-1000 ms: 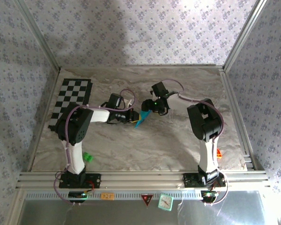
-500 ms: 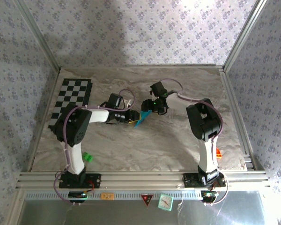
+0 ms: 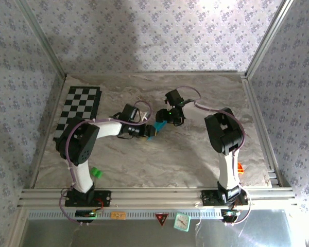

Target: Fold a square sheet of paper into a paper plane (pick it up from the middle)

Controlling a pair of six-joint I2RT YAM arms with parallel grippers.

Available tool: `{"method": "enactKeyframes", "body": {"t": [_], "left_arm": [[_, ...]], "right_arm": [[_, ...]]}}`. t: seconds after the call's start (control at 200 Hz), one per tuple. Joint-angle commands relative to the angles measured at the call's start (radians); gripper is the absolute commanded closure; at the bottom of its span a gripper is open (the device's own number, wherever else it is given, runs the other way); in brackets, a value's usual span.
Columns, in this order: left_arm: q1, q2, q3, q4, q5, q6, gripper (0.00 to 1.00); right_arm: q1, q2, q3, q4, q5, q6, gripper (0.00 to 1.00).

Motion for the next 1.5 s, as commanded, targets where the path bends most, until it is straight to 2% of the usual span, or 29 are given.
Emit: {"method": "enactKeyframes", "body": {"t": [0.0,0.21,0.515,0.929,1.109,1.319,1.494], "left_arm": [[-0.003,0.008,0.035,-0.045,-0.020,0.032,0.50],[-0.002,0.024,0.040,-0.054,-0.033,0.038,0.60],[-0.002,0.051,0.050,-0.054,-0.024,0.038,0.69],[0.011,0.079,0.044,-0.031,0.010,0.026,0.76],[0.012,0.090,0.045,-0.035,0.014,0.027,0.77],[0.012,0.099,0.049,-0.059,0.004,0.038,0.77],[0.009,0.108,0.056,-0.085,-0.009,0.052,0.77]], "right_arm": [[0.009,0.092,-0.014,-0.029,-0.010,0.008,0.29],[0.004,0.095,-0.016,-0.030,-0.017,0.011,0.30],[0.002,0.100,-0.018,-0.031,-0.020,0.012,0.31],[-0.011,0.097,-0.026,-0.026,-0.034,0.017,0.31],[-0.021,0.079,-0.026,-0.005,-0.076,0.012,0.31],[-0.047,-0.018,-0.036,0.035,-0.165,0.013,0.30],[-0.084,-0.181,-0.135,0.109,-0.162,0.051,0.27]]}}
